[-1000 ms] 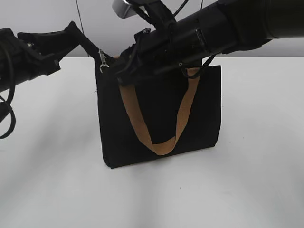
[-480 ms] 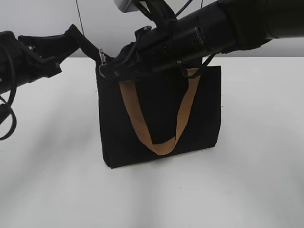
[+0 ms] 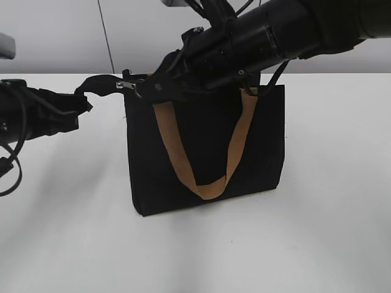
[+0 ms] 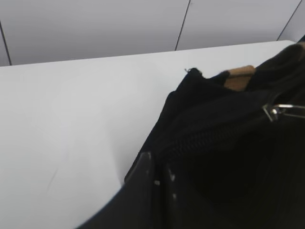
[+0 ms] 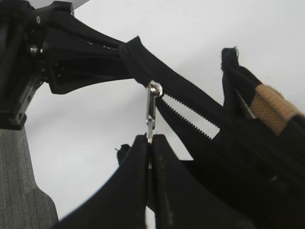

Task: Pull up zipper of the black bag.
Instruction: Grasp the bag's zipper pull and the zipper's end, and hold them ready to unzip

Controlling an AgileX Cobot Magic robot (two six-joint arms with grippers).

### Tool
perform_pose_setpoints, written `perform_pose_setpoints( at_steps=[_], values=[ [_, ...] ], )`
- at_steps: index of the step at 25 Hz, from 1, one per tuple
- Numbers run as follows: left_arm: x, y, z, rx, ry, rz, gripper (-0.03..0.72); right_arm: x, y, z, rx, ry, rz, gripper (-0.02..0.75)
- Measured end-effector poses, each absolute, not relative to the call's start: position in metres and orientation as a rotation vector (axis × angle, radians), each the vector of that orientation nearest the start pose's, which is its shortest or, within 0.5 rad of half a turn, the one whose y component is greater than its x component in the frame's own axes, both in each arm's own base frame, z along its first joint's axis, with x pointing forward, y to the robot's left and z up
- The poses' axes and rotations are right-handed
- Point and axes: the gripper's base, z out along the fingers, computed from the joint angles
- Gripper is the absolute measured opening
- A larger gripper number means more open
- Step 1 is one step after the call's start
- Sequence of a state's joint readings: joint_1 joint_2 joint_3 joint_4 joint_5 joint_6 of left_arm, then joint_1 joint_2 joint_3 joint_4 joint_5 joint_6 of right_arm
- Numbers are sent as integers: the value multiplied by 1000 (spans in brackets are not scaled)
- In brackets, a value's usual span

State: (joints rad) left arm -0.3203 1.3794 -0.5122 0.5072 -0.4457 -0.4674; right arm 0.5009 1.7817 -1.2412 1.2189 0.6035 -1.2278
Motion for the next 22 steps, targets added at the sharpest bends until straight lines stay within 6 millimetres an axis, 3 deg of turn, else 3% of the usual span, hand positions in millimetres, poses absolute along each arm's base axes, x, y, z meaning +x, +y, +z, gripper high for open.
perform_pose_setpoints(
  at_steps=[13,22],
  values=[
    [240,-96,207,450,1997,-366,-6,325,221,252,-915,2090,857,-1],
    [240,-96,206,450,2005,-360,-6,340,191,248,-847,2164,802,-1]
  ],
)
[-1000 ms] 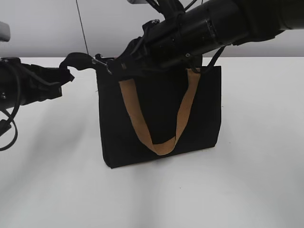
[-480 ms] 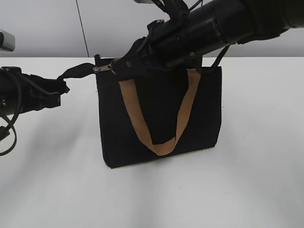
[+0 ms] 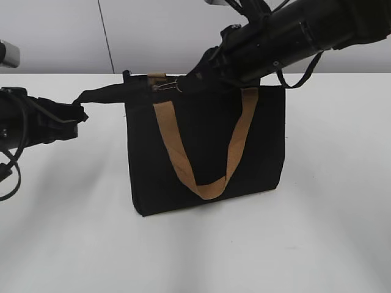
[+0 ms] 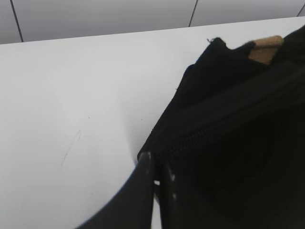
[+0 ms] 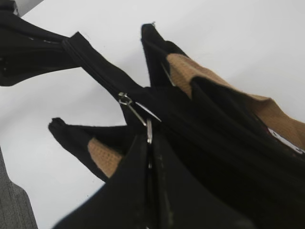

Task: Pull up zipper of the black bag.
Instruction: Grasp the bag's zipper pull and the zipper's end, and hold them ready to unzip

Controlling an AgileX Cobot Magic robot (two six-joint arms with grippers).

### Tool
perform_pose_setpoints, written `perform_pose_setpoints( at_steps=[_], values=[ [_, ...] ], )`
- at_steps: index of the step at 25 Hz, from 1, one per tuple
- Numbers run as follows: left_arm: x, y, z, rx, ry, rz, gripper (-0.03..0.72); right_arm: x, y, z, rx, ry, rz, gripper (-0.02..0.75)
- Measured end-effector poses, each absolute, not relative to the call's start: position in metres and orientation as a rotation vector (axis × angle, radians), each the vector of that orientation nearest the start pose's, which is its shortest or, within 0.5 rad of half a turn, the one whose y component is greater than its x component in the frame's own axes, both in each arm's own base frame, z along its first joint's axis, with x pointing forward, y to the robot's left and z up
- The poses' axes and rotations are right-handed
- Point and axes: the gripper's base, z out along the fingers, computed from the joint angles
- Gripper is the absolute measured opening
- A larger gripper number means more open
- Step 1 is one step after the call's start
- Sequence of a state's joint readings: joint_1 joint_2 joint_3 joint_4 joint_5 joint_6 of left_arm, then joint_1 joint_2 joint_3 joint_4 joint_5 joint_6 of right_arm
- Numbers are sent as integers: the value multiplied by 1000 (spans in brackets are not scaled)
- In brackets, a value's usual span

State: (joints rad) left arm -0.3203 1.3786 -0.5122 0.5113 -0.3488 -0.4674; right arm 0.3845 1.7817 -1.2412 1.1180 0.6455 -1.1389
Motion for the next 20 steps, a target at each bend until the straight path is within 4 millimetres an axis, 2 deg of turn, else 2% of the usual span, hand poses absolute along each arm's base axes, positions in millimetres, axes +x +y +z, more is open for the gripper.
perform_pose_setpoints(
  at_steps=[11,20],
  values=[
    [240,-95,206,449,2009,-358,-6,354,144,244,-758,2261,803,-1],
    [240,-95,206,449,2009,-358,-6,360,104,252,-655,2310,731,-1]
  ],
)
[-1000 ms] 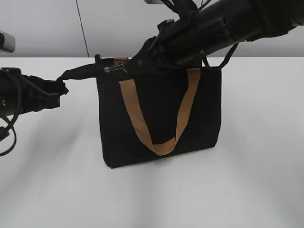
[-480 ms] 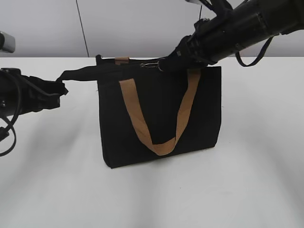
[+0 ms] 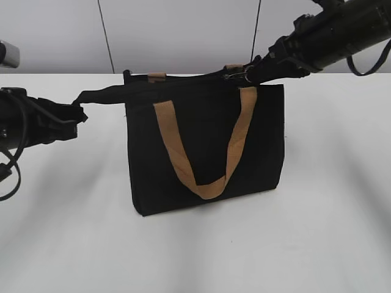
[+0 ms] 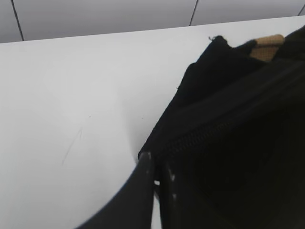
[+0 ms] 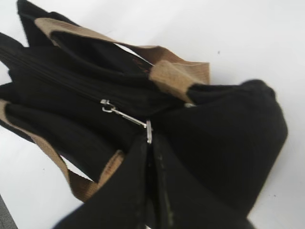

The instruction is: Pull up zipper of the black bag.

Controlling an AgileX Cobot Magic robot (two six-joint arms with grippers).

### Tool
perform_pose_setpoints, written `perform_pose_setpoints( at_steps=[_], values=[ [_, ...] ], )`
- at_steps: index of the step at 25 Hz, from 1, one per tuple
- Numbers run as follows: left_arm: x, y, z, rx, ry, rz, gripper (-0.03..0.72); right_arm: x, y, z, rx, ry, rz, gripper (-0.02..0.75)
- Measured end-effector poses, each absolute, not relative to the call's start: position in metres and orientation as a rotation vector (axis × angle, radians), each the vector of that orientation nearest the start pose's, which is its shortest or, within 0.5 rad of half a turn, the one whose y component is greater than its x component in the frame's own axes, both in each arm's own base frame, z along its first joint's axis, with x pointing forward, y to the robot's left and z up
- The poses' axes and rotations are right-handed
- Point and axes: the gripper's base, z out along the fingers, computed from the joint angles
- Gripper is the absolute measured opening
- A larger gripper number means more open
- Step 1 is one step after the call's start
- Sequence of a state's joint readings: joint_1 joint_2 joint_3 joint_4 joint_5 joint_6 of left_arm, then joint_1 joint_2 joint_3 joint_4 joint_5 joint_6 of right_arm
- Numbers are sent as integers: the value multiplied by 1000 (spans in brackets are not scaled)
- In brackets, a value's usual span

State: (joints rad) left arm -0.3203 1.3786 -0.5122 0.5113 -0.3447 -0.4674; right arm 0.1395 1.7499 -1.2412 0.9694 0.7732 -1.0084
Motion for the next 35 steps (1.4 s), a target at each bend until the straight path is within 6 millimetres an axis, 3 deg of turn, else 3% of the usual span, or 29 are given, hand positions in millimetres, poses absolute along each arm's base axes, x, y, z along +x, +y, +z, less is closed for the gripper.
perform_pose_setpoints(
  at_steps=[4,15,17,20,23,25,30,35],
  values=[
    [240,-95,205,449,2015,-353,-7,361,92,254,-629,2319,702,-1],
    [239,-95,205,449,2022,-349,-7,359,92,254,-637,2329,725,1],
    [239,-94,204,449,2025,-347,-1,359,92,255,-631,2328,731,36],
    [239,-94,204,445,2037,-339,100,358,92,257,-629,2322,731,207],
    [237,-91,208,401,2051,-342,316,353,91,269,-640,2293,718,384],
    [233,-88,214,333,2074,-346,434,348,91,278,-660,2276,709,417],
    [218,-72,228,170,2165,-282,497,333,88,293,-699,2311,687,439],
    [196,-59,243,-29,2225,-288,467,318,88,309,-721,2326,621,442]
  ],
)
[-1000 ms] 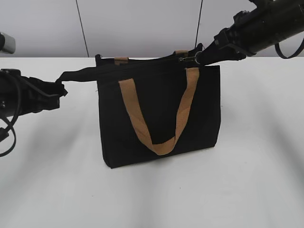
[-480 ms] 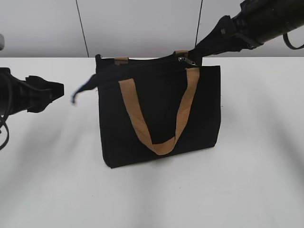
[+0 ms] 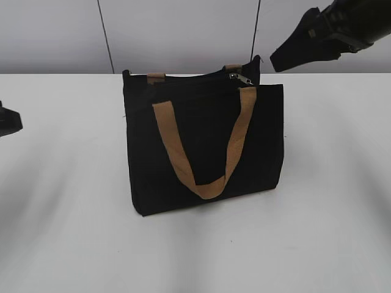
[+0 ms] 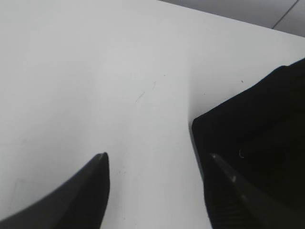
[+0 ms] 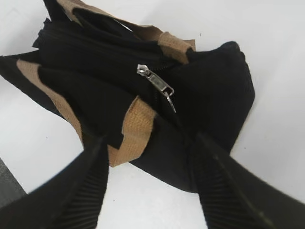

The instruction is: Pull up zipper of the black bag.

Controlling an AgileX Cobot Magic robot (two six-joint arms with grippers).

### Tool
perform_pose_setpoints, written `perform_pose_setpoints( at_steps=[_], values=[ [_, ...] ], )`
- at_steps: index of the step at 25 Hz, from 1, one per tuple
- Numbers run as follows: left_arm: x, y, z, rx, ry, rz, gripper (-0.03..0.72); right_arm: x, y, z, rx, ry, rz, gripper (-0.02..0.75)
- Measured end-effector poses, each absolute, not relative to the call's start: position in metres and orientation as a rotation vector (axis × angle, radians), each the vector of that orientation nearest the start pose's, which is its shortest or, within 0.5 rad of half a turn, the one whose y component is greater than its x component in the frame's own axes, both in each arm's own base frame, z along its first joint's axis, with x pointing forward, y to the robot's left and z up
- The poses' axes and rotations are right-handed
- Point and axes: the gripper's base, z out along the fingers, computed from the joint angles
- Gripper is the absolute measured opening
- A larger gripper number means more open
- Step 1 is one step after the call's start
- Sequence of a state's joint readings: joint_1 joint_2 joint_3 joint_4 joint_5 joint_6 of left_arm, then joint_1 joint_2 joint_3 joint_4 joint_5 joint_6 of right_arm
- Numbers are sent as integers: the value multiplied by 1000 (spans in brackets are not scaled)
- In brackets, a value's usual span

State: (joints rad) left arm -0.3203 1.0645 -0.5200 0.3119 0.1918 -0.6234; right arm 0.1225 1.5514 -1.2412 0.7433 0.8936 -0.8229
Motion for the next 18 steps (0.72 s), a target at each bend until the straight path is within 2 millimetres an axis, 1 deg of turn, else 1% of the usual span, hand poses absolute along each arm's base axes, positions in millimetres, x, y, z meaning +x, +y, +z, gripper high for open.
perform_pose_setpoints(
  at_steps=[4,7,10,11,12,18],
  values=[
    [177,-52,253,-125,2260,-307,419,301,104,323,-811,2295,582,442],
    [163,-49,259,-113,2282,-323,401,287,111,333,-870,2287,531,442],
    [149,-49,266,-34,2286,-354,397,273,110,344,-888,2285,517,442],
    [141,-48,272,-14,2259,-380,397,268,109,349,-894,2279,514,442],
    [136,-49,274,15,2256,-392,397,264,108,352,-900,2276,512,442],
    [110,-44,276,139,2321,-375,391,234,99,376,-851,2270,502,442]
  ],
)
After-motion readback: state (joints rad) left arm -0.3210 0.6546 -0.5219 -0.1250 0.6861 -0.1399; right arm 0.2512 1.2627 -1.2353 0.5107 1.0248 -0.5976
